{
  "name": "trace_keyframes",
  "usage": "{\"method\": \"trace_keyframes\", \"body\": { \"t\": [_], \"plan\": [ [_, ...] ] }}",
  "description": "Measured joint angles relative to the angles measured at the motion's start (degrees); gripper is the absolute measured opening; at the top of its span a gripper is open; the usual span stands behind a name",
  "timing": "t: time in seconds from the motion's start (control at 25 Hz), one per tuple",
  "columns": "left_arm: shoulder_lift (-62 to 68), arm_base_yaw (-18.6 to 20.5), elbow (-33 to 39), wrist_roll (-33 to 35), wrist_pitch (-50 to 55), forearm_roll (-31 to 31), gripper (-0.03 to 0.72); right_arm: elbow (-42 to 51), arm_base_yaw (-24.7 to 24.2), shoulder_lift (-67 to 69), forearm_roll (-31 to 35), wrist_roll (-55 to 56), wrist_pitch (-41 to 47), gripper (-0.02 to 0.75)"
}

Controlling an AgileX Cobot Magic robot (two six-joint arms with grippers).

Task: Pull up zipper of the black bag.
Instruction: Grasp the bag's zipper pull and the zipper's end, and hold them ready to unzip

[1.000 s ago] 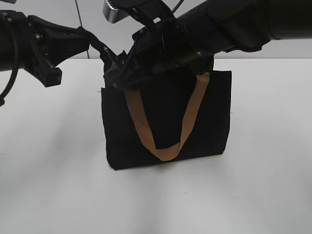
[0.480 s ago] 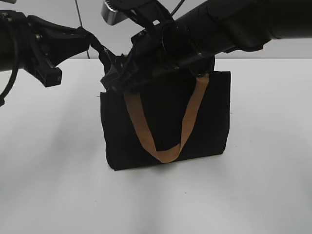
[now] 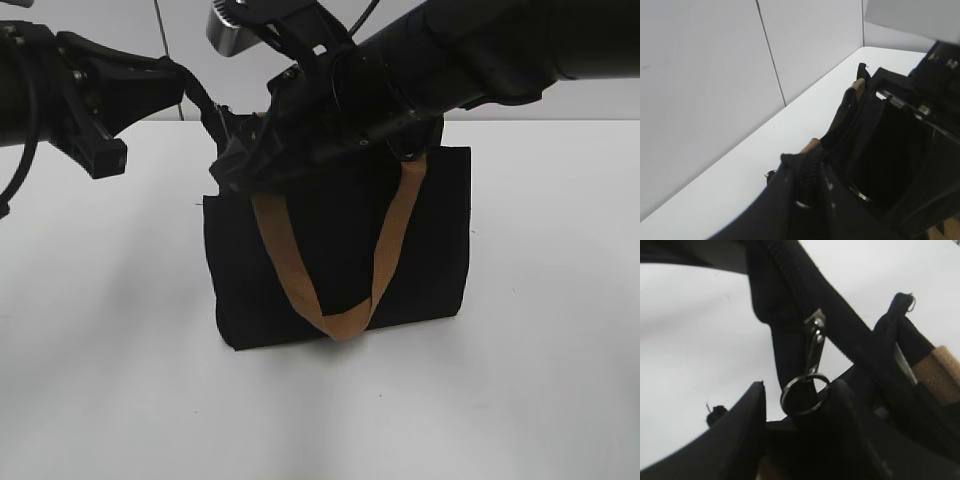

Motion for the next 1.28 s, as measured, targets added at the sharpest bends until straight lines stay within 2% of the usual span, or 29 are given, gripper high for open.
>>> {"method": "trace_keyframes", "body": {
  "t": [0.36, 1.28],
  "plan": [
    [0.0, 0.0, 0.0, 0.0, 0.0, 0.0, 0.076, 0.0, 0.0, -0.78, -0.11, -0.05, 1.04, 0.234],
    [0.0, 0.0, 0.0, 0.0, 0.0, 0.0, 0.075, 0.0, 0.0, -4.64, -3.97, 0.98, 4.48, 0.213]
  ]
}}
